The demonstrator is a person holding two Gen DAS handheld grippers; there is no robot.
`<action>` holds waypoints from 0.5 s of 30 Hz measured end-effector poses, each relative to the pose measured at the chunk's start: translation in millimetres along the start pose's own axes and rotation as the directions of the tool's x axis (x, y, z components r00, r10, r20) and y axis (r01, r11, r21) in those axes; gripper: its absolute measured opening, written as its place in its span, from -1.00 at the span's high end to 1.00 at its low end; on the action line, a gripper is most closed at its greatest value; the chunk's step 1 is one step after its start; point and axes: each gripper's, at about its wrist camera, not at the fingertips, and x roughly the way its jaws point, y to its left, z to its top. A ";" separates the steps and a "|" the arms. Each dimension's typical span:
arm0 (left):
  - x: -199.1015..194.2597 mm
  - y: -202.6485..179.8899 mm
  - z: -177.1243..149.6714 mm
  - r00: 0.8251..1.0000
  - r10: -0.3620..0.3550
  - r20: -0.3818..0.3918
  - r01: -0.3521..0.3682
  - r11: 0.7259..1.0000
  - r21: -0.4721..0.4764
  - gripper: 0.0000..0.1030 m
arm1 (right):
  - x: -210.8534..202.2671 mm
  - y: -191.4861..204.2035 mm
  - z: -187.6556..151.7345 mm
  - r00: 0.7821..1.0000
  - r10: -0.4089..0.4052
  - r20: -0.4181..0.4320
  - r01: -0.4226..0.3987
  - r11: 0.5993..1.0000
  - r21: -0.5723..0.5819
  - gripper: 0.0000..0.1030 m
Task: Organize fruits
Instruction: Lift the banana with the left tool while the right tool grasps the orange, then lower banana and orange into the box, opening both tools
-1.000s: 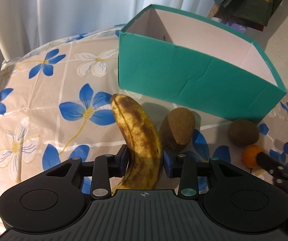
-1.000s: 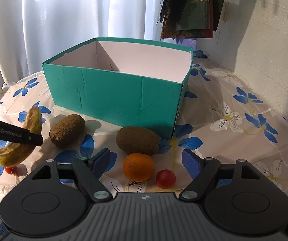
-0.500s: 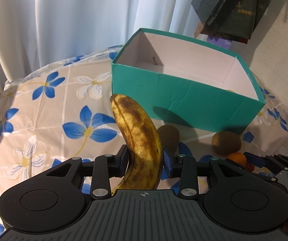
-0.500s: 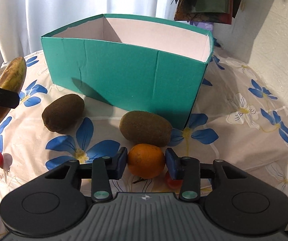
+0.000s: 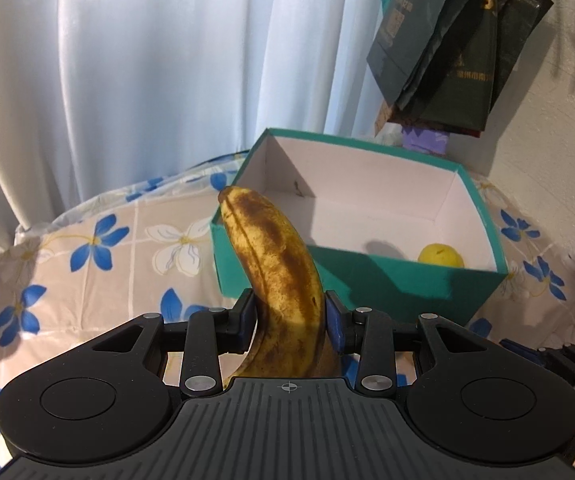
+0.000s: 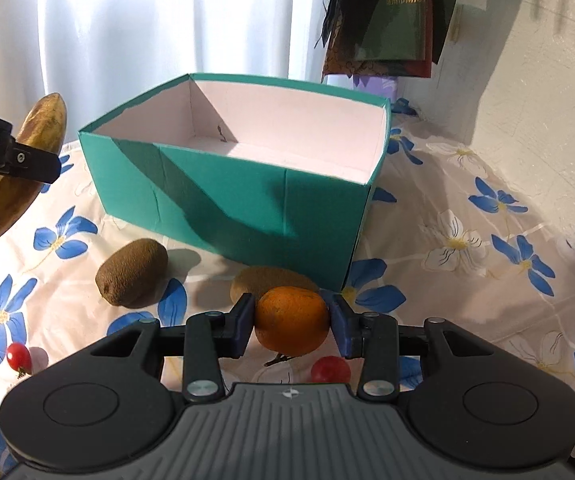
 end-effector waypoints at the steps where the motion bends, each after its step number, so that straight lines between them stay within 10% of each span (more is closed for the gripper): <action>1: -1.2 -1.4 5.2 1.000 -0.001 0.017 0.001 1.000 0.001 0.23 | -3.3 -1.0 4.1 1.000 0.000 0.014 0.000 1.000 0.000 0.22; 15: 48.2 -18.5 46.3 1.000 -0.002 0.013 0.002 1.000 -0.013 0.23 | -6.8 -9.2 63.5 0.984 -0.063 0.168 0.061 0.998 0.015 0.22</action>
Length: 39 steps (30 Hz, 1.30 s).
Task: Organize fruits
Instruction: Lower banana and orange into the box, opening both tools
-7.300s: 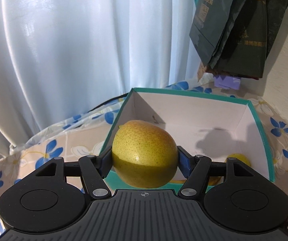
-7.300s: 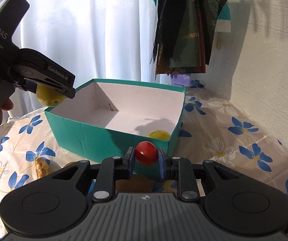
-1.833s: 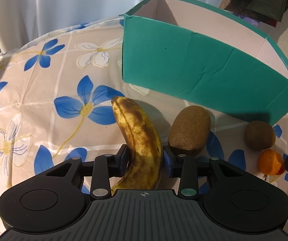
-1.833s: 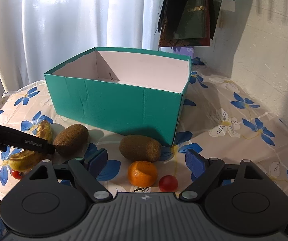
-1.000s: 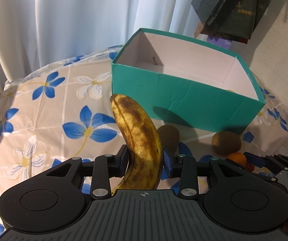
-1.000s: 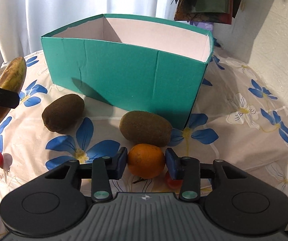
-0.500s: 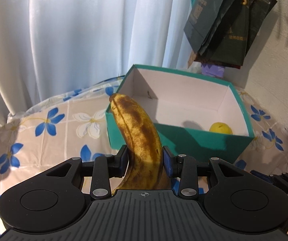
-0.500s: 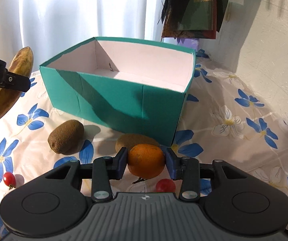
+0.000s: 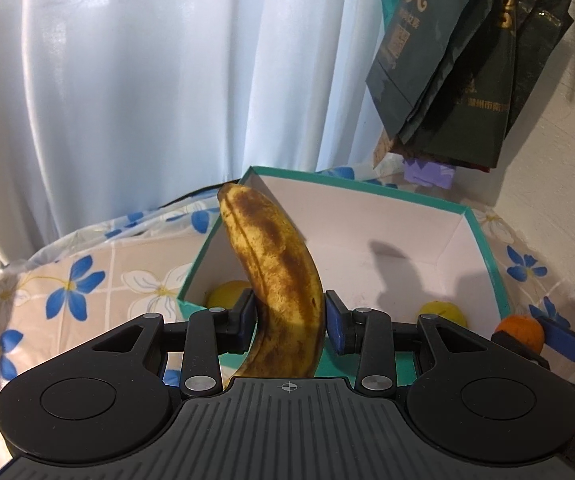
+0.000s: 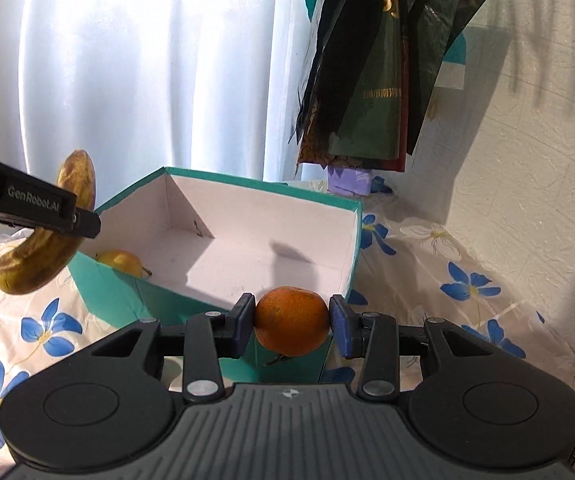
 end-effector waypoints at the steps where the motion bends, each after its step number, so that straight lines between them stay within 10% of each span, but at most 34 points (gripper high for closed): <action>1: 5.1 -1.4 -0.4 1.000 0.002 -0.005 -0.002 1.000 0.001 0.23 | 3.8 0.3 3.5 1.000 -0.003 0.005 0.003 1.000 0.002 0.22; 39: 58.6 -15.2 -0.9 0.999 0.037 0.010 -0.037 0.999 0.029 0.15 | 80.7 -4.9 1.7 0.998 -0.040 -0.055 0.043 0.998 0.056 0.22</action>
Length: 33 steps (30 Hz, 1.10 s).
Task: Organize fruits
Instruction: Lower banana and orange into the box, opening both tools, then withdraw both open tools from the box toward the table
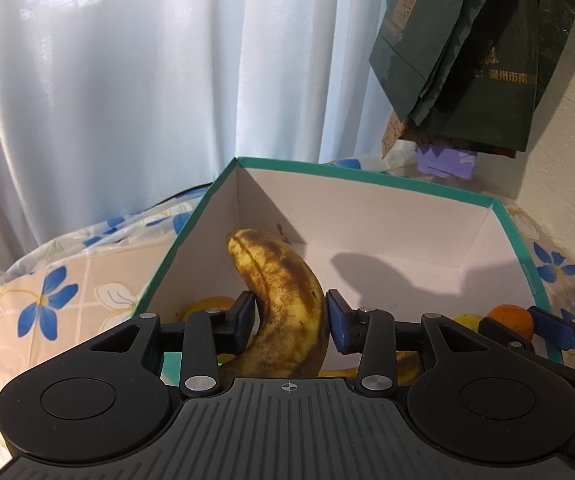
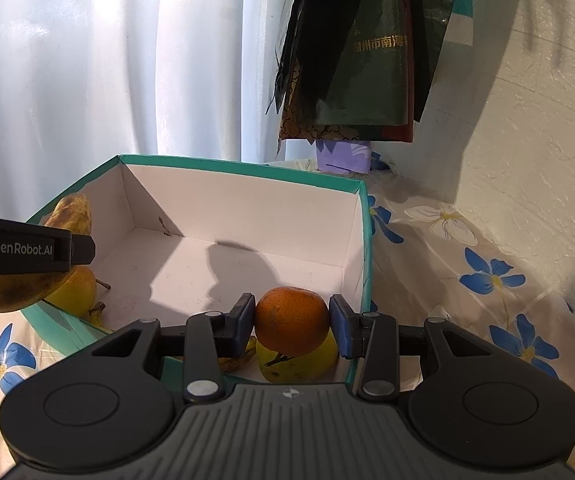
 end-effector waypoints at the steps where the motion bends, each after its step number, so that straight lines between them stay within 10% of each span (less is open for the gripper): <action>1: 1.3 0.6 -0.1 1.000 0.004 -0.001 -0.004 1.000 0.000 0.14 | 0.5 0.8 -0.2 1.000 -0.005 0.002 0.005 1.000 -0.010 0.22; 33: -37.5 19.7 -0.1 1.000 -0.008 0.030 0.009 0.999 -0.041 0.03 | 1.4 4.7 -1.4 1.000 -0.015 0.002 0.015 0.998 -0.056 0.22</action>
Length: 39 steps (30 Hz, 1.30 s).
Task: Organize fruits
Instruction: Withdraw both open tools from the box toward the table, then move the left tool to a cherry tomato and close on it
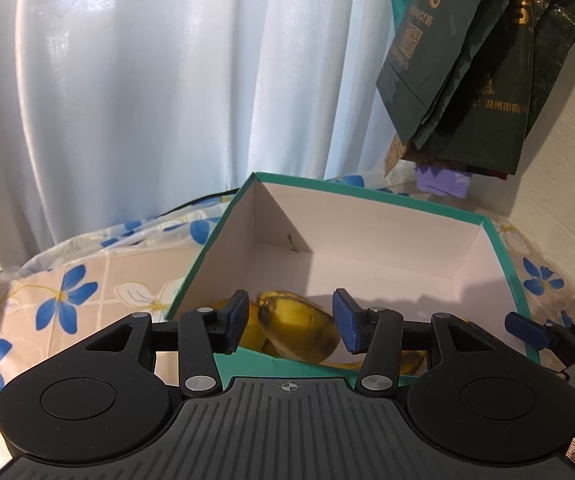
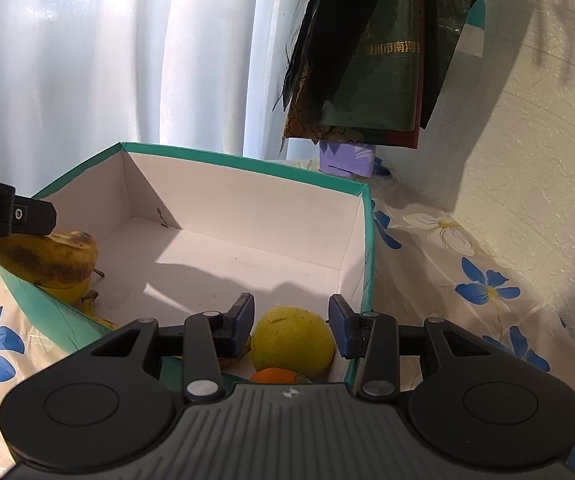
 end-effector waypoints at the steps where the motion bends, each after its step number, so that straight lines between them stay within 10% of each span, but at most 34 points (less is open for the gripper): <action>1: -2.9 1.4 -0.8 1.000 0.006 0.002 -0.006 1.000 -0.001 0.03 | -0.1 0.0 0.0 1.000 -0.001 0.001 0.001 1.000 -0.001 0.22; 17: -41.7 31.9 -30.0 0.999 0.039 -0.028 -0.041 0.998 -0.058 -0.13 | -7.7 -1.4 -2.2 1.000 0.019 0.024 -0.019 1.000 0.001 0.22; 24: -49.4 47.8 -64.6 0.996 0.074 -0.054 -0.077 0.996 -0.053 -0.49 | -60.7 -14.8 -16.5 0.990 0.054 0.129 -0.056 0.998 0.006 -0.56; 39: -79.2 44.9 -146.1 0.974 0.224 -0.042 -0.223 0.974 0.040 -0.88 | -124.8 -13.1 -91.3 0.984 0.177 0.016 -0.177 0.983 0.056 -0.88</action>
